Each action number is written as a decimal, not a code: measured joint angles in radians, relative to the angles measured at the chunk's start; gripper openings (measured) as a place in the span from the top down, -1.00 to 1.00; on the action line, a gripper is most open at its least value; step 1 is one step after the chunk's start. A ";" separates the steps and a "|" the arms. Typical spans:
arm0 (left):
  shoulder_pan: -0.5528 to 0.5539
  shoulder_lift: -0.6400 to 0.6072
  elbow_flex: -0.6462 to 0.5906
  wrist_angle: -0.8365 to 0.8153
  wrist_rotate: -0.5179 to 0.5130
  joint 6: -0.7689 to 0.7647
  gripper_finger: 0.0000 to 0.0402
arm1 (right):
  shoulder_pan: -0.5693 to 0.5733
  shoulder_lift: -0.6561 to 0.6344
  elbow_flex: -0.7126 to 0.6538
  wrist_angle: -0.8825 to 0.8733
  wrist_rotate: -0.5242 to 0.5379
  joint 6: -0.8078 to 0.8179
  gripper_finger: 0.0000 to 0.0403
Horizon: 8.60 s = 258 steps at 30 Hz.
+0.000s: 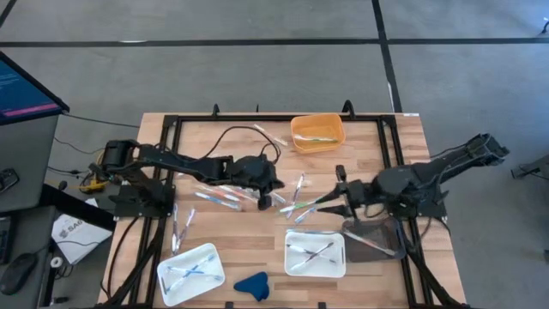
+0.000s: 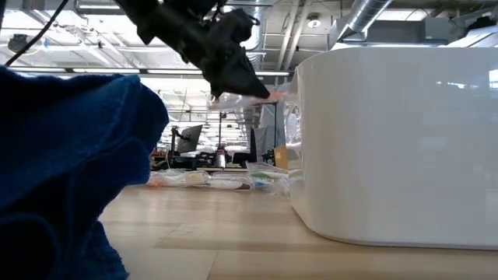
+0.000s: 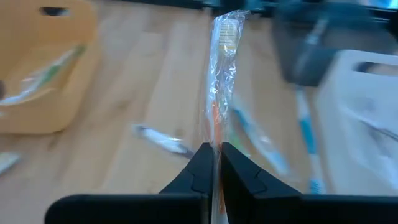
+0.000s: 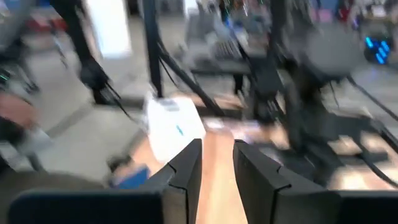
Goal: Pick & Place Toothbrushes
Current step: Put the orange toothbrush into the black bin
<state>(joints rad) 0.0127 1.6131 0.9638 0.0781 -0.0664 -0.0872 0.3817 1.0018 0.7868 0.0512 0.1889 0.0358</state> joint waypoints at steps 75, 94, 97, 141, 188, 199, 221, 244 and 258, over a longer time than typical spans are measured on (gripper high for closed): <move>-0.135 -0.002 0.006 0.098 -0.035 0.004 0.97 | -0.173 0.592 0.486 -0.629 0.044 0.097 0.03; -0.134 -0.002 0.006 0.105 -0.013 0.007 0.96 | -0.172 0.592 0.486 -0.709 0.038 0.096 0.87; -0.135 -0.002 0.006 0.106 -0.011 0.008 0.92 | -0.172 0.592 0.486 -0.710 0.037 0.095 0.93; -0.104 -0.155 0.005 0.322 0.044 0.291 0.77 | 0.274 0.520 0.486 -1.044 0.342 0.741 0.93; -0.018 -0.154 0.005 0.674 0.310 0.379 0.77 | 0.901 0.711 0.485 -1.437 0.357 2.151 0.93; -0.021 -0.154 0.005 0.683 0.337 0.375 0.77 | 0.899 0.714 0.485 -1.431 0.328 2.100 0.93; -0.021 -0.154 0.005 0.680 0.345 0.368 0.77 | 0.855 0.715 0.353 -1.372 0.175 1.822 0.89; -0.030 -0.154 0.005 0.670 0.345 0.367 0.77 | 0.807 0.714 0.353 -1.425 0.167 1.816 0.72; -0.030 -0.154 0.005 0.670 0.345 0.367 0.77 | 0.786 0.714 0.353 -1.422 0.167 1.823 0.51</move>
<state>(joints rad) -0.0174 1.4593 0.9688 0.7479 0.2790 0.2802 1.1677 1.7161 1.1397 -1.3710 0.3557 1.8591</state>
